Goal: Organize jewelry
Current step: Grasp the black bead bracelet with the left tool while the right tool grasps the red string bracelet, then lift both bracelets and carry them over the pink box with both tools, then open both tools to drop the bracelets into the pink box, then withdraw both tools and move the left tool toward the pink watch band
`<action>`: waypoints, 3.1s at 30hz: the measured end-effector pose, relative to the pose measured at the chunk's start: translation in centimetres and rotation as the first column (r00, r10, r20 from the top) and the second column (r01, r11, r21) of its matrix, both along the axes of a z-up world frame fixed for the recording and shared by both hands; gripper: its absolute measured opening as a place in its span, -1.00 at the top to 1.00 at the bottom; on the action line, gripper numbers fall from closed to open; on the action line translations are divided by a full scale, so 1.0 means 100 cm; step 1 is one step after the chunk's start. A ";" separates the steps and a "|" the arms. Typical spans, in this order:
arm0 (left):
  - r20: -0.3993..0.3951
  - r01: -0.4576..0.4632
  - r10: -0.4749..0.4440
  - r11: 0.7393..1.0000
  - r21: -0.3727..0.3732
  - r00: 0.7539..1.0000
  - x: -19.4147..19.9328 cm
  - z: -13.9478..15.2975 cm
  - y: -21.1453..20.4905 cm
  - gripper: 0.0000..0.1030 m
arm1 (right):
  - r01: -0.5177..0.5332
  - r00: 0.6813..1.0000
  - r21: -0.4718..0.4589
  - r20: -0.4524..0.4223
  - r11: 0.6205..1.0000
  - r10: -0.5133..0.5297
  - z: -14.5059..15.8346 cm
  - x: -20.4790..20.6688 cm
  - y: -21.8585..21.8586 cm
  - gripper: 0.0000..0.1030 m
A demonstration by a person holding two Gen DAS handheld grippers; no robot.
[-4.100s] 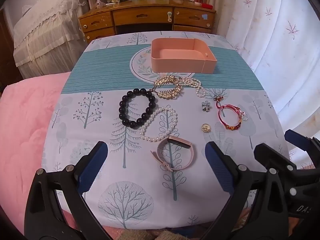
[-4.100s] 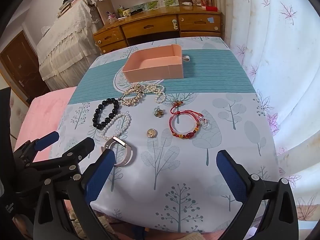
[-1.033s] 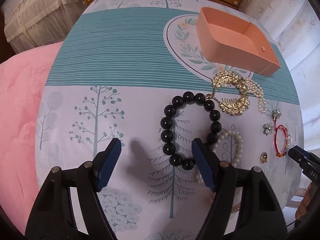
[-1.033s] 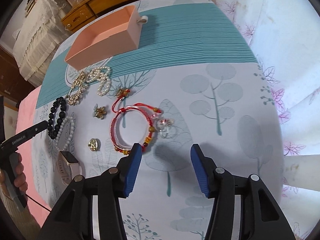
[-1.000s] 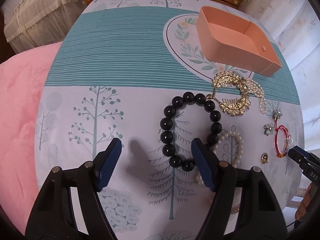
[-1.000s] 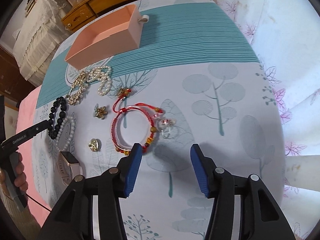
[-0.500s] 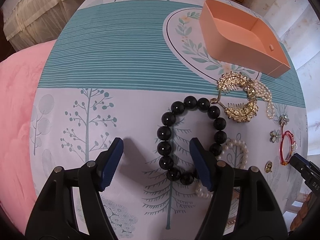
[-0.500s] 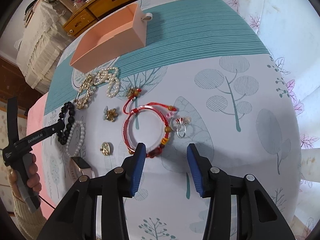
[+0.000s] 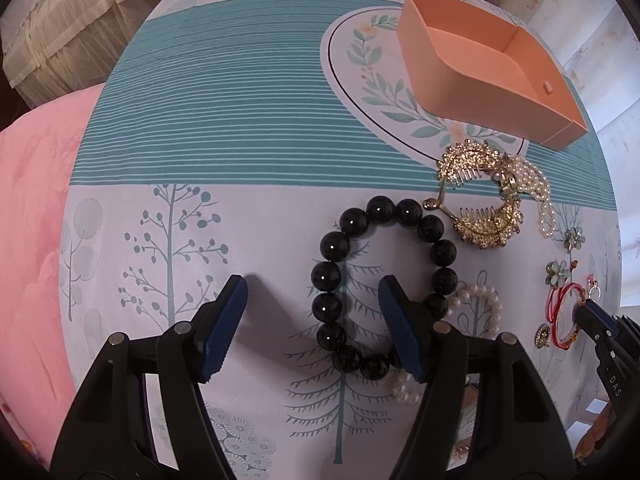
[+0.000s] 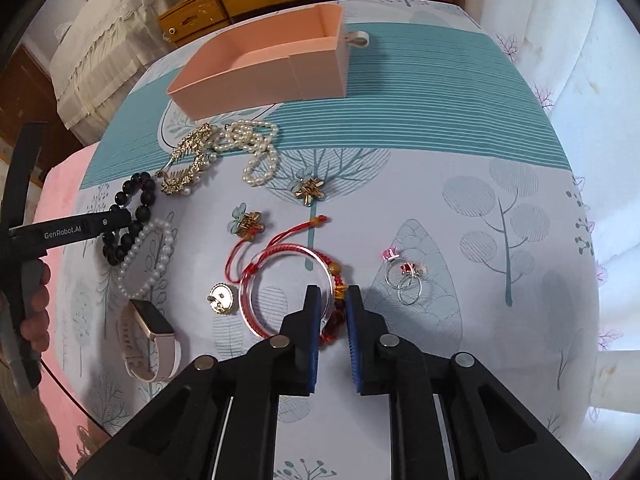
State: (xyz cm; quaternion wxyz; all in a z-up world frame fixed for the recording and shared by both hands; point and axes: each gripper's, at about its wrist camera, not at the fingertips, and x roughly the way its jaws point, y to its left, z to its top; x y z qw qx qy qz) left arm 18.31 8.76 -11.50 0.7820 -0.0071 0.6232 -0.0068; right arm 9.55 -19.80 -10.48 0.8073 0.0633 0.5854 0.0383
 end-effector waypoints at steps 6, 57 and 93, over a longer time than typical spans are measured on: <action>-0.025 0.003 -0.003 1.000 -0.007 1.000 0.011 0.004 -0.005 0.76 | 0.007 1.000 0.059 0.000 0.998 -0.007 0.002 -0.005 -0.009 0.78; 0.155 0.158 -0.158 0.987 0.012 0.975 0.162 0.065 -0.126 0.75 | 0.114 0.993 0.093 0.029 0.989 -0.117 0.034 0.221 -0.013 0.73; 0.197 0.154 -0.130 0.981 -0.115 0.972 -0.019 0.101 -0.058 0.75 | -0.062 0.993 0.065 0.104 0.996 0.055 0.103 0.006 -0.006 0.45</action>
